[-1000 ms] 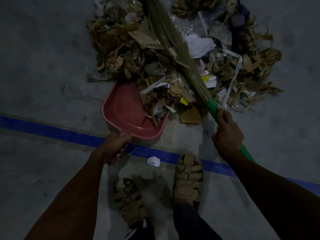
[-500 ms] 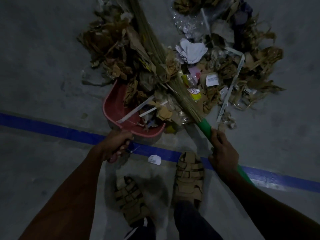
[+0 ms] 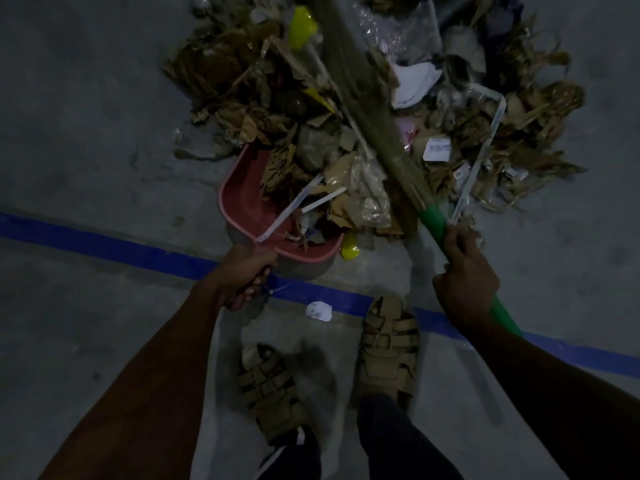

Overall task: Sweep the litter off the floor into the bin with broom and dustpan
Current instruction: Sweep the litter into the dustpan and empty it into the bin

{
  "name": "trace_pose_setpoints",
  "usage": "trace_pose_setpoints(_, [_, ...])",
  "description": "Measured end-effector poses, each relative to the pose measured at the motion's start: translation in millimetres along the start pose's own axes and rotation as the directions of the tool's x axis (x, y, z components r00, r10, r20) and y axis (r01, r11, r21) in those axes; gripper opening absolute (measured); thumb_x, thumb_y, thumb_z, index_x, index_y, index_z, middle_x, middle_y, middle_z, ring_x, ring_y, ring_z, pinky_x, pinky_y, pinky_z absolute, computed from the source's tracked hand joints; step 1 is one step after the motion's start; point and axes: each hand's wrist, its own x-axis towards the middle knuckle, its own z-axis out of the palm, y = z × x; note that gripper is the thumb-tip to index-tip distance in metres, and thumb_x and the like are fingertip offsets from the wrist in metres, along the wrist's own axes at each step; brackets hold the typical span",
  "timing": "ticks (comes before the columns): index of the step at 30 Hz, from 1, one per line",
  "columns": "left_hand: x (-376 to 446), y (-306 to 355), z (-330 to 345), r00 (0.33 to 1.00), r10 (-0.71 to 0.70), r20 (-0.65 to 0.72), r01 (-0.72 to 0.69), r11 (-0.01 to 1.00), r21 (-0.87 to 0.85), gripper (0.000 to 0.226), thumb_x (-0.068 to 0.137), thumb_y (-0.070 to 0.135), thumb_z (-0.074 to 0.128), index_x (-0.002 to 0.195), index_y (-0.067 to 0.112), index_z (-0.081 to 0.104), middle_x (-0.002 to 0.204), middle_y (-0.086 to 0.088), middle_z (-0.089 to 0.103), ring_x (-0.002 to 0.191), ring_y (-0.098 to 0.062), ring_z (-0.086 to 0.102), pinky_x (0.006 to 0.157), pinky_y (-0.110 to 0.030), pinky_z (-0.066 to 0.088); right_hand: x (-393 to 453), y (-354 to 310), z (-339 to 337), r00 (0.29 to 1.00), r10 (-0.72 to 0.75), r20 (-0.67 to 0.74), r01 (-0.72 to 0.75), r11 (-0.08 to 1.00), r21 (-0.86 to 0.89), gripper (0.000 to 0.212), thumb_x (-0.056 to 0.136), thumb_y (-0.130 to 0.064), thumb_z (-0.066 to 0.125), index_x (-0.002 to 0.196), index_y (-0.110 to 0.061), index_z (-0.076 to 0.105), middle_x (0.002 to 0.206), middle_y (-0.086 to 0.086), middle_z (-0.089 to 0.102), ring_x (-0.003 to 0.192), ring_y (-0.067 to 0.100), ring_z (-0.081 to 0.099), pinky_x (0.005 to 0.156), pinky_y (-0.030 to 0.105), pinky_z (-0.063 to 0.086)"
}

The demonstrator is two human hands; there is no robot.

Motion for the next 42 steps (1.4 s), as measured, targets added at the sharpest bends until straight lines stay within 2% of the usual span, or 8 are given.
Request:
trace_pose_setpoints(10, [-29, 2, 11, 0.996, 0.067, -0.051, -0.072, 0.992, -0.104, 0.037, 0.096, 0.028, 0.06, 0.065, 0.012, 0.049, 0.046, -0.002, 0.039, 0.035, -0.016, 0.031, 0.044, -0.022, 0.026, -65, -16, -1, 0.995, -0.061, 0.08, 0.047, 0.985, 0.166, 0.08, 0.073, -0.004, 0.072, 0.147, -0.017, 0.043, 0.144, 0.005, 0.048, 0.083, 0.034, 0.067, 0.056, 0.033, 0.049])
trace_pose_setpoints(13, [-58, 8, 16, 0.996, 0.072, -0.051, -0.078, 0.988, -0.13, 0.033, 0.095, 0.023, 0.059, 0.066, 0.011, 0.048, 0.045, -0.002, 0.04, 0.035, -0.016, 0.031, 0.044, -0.024, 0.025, -87, -26, -23, 1.0, -0.005, 0.004, 0.003, 0.969, 0.248, 0.068, 0.074, -0.019, 0.049, 0.142, -0.012, 0.052, 0.136, 0.009, 0.057, 0.076, 0.034, 0.066, 0.056, 0.026, 0.04])
trace_pose_setpoints(16, [-95, 14, 20, 0.996, 0.072, -0.059, -0.08, 0.986, -0.146, 0.031, 0.094, 0.02, 0.059, 0.066, 0.012, 0.047, 0.045, -0.002, 0.04, 0.034, -0.015, 0.032, 0.043, -0.023, 0.025, -107, -37, -54, 0.999, 0.033, -0.044, -0.021, 0.971, 0.236, 0.075, 0.07, -0.033, 0.033, 0.137, -0.011, 0.058, 0.13, 0.009, 0.063, 0.062, 0.032, 0.061, 0.051, 0.015, 0.02])
trace_pose_setpoints(20, [-158, 25, 18, 0.993, 0.093, -0.068, -0.105, 0.975, -0.194, 0.03, 0.094, 0.015, 0.058, 0.067, 0.012, 0.046, 0.048, -0.003, 0.038, 0.032, -0.013, 0.033, 0.04, -0.019, 0.025, -128, -44, -99, 0.998, 0.068, -0.014, -0.064, 0.977, 0.203, 0.072, 0.067, -0.002, 0.06, 0.138, -0.015, 0.058, 0.13, 0.005, 0.062, 0.062, 0.035, 0.06, 0.049, 0.018, 0.023])
trace_pose_setpoints(27, [-289, 36, -9, 0.987, 0.136, -0.081, -0.151, 0.961, -0.231, 0.044, 0.094, 0.009, 0.057, 0.054, 0.016, 0.041, 0.047, -0.007, 0.036, 0.032, -0.017, 0.03, 0.04, -0.018, 0.024, -168, -64, -205, 0.992, -0.086, -0.096, 0.103, 0.977, 0.188, 0.076, 0.05, -0.007, 0.052, 0.125, -0.005, 0.064, 0.117, 0.01, 0.064, 0.063, 0.035, 0.062, 0.049, 0.022, 0.031])
trace_pose_setpoints(31, [-394, 48, -29, 0.971, 0.204, -0.121, -0.229, 0.942, -0.244, 0.053, 0.098, 0.013, 0.059, 0.047, 0.018, 0.042, 0.043, -0.007, 0.037, 0.031, -0.018, 0.03, 0.039, -0.017, 0.024, -206, -83, -294, 0.992, -0.082, -0.094, 0.101, 0.97, 0.22, 0.079, 0.051, -0.01, 0.054, 0.13, -0.009, 0.057, 0.115, 0.01, 0.061, 0.065, 0.035, 0.061, 0.044, 0.028, 0.041])
trace_pose_setpoints(36, [-517, 48, -47, 0.958, 0.239, -0.16, -0.271, 0.937, -0.221, 0.055, 0.092, 0.007, 0.059, 0.041, 0.024, 0.043, 0.044, -0.005, 0.033, 0.034, -0.017, 0.029, 0.042, -0.02, 0.023, -257, -109, -398, 0.984, -0.152, -0.09, 0.167, 0.969, 0.183, 0.079, 0.06, -0.017, 0.048, 0.138, -0.007, 0.053, 0.114, 0.011, 0.06, 0.063, 0.037, 0.058, 0.045, 0.029, 0.041])
trace_pose_setpoints(42, [-643, 31, -61, 0.941, 0.257, -0.219, -0.31, 0.916, -0.254, 0.038, 0.092, 0.012, 0.057, 0.057, 0.016, 0.04, 0.047, -0.006, 0.034, 0.036, -0.018, 0.032, 0.041, -0.018, 0.024, -317, -134, -499, 0.971, -0.21, -0.112, 0.23, 0.952, 0.204, 0.062, 0.089, -0.05, 0.051, 0.137, -0.011, 0.056, 0.098, 0.007, 0.062, 0.076, 0.028, 0.062, 0.056, 0.032, 0.047])
